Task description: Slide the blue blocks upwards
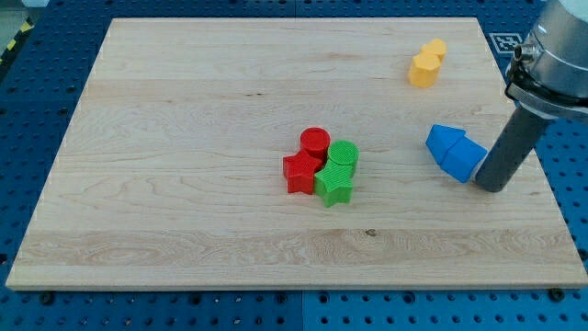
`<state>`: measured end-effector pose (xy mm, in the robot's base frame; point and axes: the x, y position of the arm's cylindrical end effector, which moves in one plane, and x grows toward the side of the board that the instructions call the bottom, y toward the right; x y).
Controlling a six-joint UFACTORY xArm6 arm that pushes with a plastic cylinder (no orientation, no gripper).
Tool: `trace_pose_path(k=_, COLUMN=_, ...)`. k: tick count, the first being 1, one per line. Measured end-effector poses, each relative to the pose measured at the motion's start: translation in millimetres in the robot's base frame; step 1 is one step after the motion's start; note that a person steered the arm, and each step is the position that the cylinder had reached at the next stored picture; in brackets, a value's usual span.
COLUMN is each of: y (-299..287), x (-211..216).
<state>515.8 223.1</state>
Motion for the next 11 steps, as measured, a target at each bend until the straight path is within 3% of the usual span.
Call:
trace_pose_path(k=3, y=-11, x=12)
trace_pose_path(k=5, y=-11, x=-32)
trace_pose_path(k=9, y=-15, x=-42)
trace_pose_path(k=11, y=-22, x=-81)
